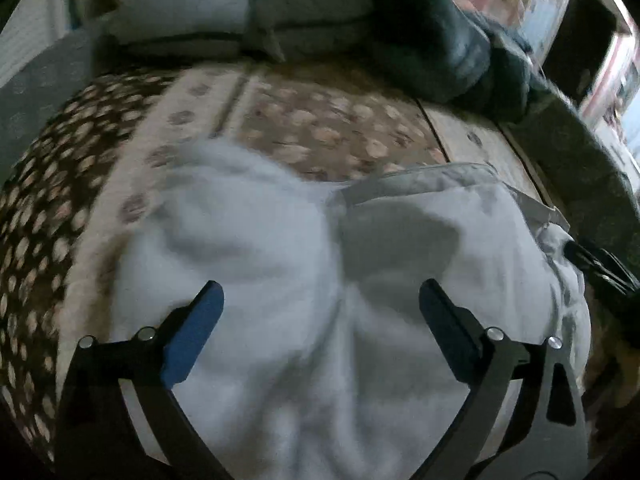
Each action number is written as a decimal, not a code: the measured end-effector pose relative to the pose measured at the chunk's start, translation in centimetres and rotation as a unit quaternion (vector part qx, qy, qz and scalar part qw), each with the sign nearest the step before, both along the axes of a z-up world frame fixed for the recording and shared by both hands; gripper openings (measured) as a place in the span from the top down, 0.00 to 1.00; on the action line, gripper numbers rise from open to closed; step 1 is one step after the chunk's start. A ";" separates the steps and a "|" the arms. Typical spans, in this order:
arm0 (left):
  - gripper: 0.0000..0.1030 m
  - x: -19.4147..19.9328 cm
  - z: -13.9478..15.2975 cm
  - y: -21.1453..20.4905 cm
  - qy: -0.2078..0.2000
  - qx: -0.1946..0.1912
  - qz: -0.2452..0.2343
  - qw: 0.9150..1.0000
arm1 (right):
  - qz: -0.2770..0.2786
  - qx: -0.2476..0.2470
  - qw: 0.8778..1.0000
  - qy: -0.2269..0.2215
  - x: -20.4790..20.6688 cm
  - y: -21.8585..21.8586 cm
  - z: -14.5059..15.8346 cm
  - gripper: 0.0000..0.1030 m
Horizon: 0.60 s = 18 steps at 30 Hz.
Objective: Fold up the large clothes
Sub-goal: 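Open both tools and lift them off the folded jacket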
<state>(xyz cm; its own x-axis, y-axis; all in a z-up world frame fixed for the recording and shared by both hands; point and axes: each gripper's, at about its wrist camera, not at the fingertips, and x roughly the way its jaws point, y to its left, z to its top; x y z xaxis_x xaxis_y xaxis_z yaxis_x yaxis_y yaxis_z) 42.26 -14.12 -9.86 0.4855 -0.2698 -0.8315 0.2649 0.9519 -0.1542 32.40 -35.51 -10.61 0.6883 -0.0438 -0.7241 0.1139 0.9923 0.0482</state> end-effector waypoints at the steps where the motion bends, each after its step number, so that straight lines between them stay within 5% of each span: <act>1: 0.06 1.1 -0.5 -1.3 0.008 0.010 -0.010 1.000 | 0.017 -0.003 0.999 0.040 2.4 0.7 -1.1 0.26; 4: 0.06 4.1 -2.7 -2.4 0.031 0.058 0.004 0.998 | 0.027 -0.007 0.992 0.123 5.6 0.8 -4.4 0.28; 7: 0.08 5.8 -4.0 -1.0 0.036 0.099 0.013 0.994 | -0.029 0.021 0.990 0.139 6.5 -3.4 -5.6 0.46; 9: 0.08 6.8 -4.0 0.7 0.032 0.140 0.027 0.989 | -0.066 0.025 0.987 0.142 6.5 -6.2 -5.8 0.46; 14: 0.07 8.4 -2.9 7.8 0.073 0.079 0.069 0.992 | -0.122 0.052 0.982 0.132 4.6 -11.2 -5.8 0.66; 15: 0.08 8.2 -2.4 8.3 0.067 0.080 0.076 0.992 | -0.118 0.062 0.984 0.119 3.7 -11.3 -5.2 0.62; 18: 0.10 5.6 0.3 10.3 0.043 0.043 0.084 0.995 | -0.090 0.030 0.994 0.063 0.8 -9.0 -2.2 0.21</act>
<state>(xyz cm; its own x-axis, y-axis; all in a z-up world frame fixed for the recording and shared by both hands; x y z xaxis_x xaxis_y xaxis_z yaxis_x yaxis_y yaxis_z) 47.90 -3.78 -9.55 0.4437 -0.1173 -0.8885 0.0910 0.9922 -0.0855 33.24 -44.51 -12.77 0.5777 -0.1124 -0.8085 0.2973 0.9514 0.0802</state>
